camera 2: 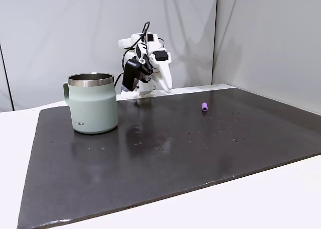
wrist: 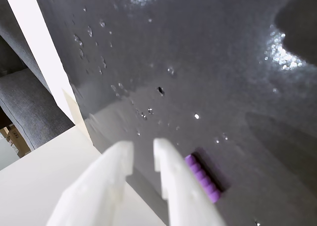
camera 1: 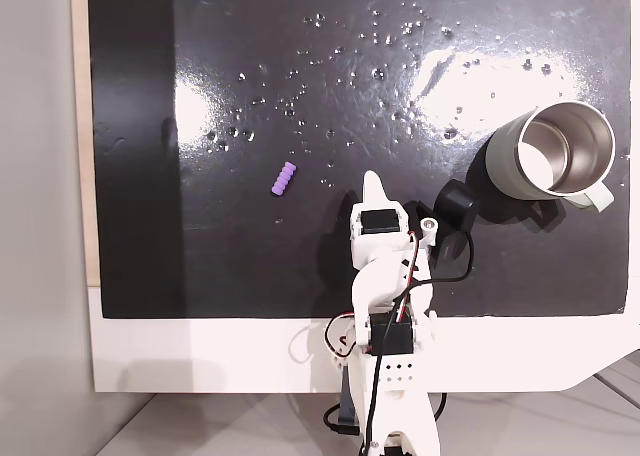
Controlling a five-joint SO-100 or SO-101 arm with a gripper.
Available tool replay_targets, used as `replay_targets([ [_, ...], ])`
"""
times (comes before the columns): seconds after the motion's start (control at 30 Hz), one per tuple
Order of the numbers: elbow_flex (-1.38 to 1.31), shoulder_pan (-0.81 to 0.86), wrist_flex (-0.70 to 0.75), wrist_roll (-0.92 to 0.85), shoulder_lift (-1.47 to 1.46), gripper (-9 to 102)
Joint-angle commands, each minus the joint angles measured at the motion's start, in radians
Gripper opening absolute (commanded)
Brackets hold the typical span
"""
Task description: Grasp a pengrip and put it in the cup.
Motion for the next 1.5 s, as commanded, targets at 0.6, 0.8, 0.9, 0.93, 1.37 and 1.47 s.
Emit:
replay_targets([
  [0.6, -0.209, -0.275, 0.123, -0.287, 0.009, 0],
  [0.8, -0.526, -0.511, 0.295, -0.314, -0.278, 0],
  [0.9, -0.627, -0.58, 0.327, -0.314, -0.428, 0],
  [0.93, -0.653, -0.598, 0.336, -0.314, -0.476, 0],
  [1.37, -0.973, -0.65, 0.459, -0.314, -0.991, 4],
  [1.47, -1.035, -0.649, 0.492, -0.316, -1.08, 7],
])
